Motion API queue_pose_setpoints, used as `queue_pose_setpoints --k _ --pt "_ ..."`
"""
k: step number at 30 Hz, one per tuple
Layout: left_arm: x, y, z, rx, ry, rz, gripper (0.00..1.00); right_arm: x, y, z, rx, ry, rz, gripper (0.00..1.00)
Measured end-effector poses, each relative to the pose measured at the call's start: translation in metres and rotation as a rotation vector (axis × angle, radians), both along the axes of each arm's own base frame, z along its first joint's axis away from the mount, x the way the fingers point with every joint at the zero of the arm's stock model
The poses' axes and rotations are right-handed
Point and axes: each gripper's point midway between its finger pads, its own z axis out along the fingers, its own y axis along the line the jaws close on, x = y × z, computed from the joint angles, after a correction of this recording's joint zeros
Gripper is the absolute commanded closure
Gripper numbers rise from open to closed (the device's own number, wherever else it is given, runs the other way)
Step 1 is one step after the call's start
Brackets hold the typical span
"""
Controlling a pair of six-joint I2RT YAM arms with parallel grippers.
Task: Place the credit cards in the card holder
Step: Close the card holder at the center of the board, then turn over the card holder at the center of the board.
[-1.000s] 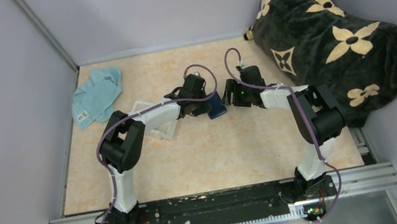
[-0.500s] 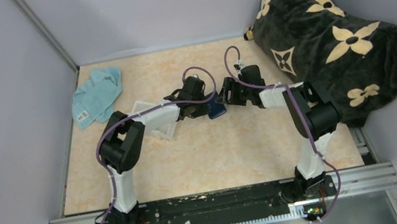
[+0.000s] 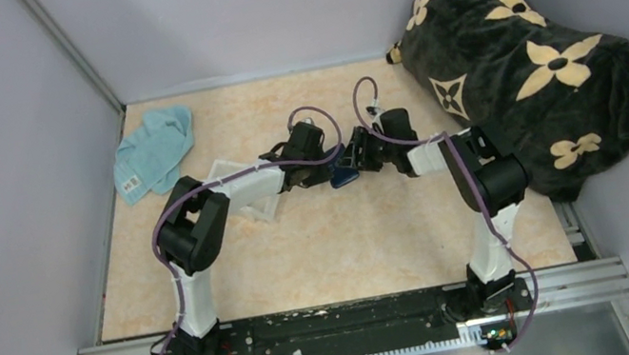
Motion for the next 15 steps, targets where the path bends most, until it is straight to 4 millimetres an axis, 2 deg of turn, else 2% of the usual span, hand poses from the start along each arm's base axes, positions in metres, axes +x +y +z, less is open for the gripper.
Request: queue_pose_setpoints --k 7,11,15 --pt "0.0013 0.0014 -0.0009 -0.009 0.003 0.010 0.97 -0.0025 0.0095 -0.0110 0.004 0.005 0.008 0.81" --pt "0.0032 0.0039 -0.0011 -0.018 0.011 0.020 0.95 -0.0017 0.0107 -0.0094 0.006 -0.001 0.008 0.99" --pt "0.0032 0.0072 0.0012 -0.020 0.014 0.029 0.93 -0.0042 0.0111 -0.0039 -0.032 -0.018 0.006 1.00"
